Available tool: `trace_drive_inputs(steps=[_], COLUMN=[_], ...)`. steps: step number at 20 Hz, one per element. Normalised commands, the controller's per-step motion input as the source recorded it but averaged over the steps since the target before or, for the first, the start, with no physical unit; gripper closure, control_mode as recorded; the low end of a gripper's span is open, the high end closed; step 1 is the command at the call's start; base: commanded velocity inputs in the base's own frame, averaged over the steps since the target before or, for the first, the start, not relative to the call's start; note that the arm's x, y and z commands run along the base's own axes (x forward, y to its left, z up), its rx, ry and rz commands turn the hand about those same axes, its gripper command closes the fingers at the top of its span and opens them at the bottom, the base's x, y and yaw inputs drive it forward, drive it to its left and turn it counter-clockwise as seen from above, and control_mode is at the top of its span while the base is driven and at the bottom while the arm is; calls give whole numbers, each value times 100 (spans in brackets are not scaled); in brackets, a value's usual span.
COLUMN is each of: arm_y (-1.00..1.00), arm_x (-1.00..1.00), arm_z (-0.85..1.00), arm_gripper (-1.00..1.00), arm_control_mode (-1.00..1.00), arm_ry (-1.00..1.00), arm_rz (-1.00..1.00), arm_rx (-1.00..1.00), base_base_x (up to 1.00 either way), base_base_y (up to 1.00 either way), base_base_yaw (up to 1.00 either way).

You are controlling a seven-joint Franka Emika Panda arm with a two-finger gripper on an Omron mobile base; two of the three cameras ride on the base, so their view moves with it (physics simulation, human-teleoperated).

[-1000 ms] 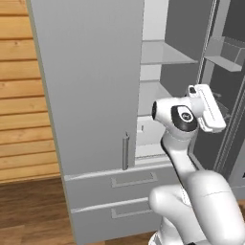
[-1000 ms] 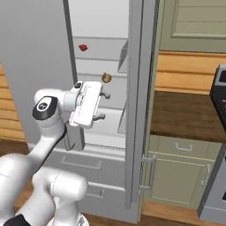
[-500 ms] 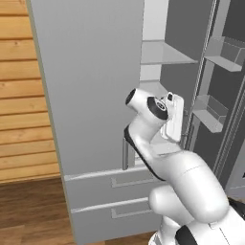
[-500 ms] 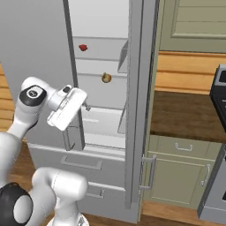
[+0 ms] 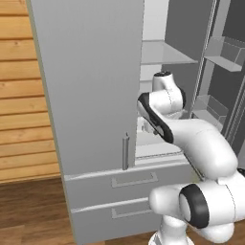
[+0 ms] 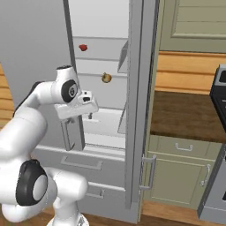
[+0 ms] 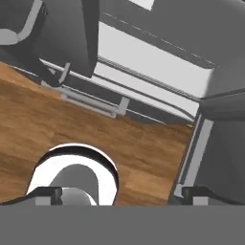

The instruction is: Take the strawberry from the fridge and place it on top of the pancake, located on the dining counter.

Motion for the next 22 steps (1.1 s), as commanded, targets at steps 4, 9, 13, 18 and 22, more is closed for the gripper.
trace_drive_inputs(steps=[4,9,13,18,22], arm_y=[49,95,70,54,34], arm_x=[15,19,36,10,28], arm_z=[-1,1,-5,-16,-30], arm_gripper=[-100,-100,-100,-100,-100], arm_control_mode=[-100,-100,-100,-100,-100], arm_ry=[-53,-31,-5,-9,-12], arm_rz=[-32,-14,-11,-1,-9], arm_rx=[8,-3,2,12,4], base_base_x=[0,0,0,0,0], base_base_y=[0,0,0,0,0], base_base_yaw=[0,0,0,0,0])
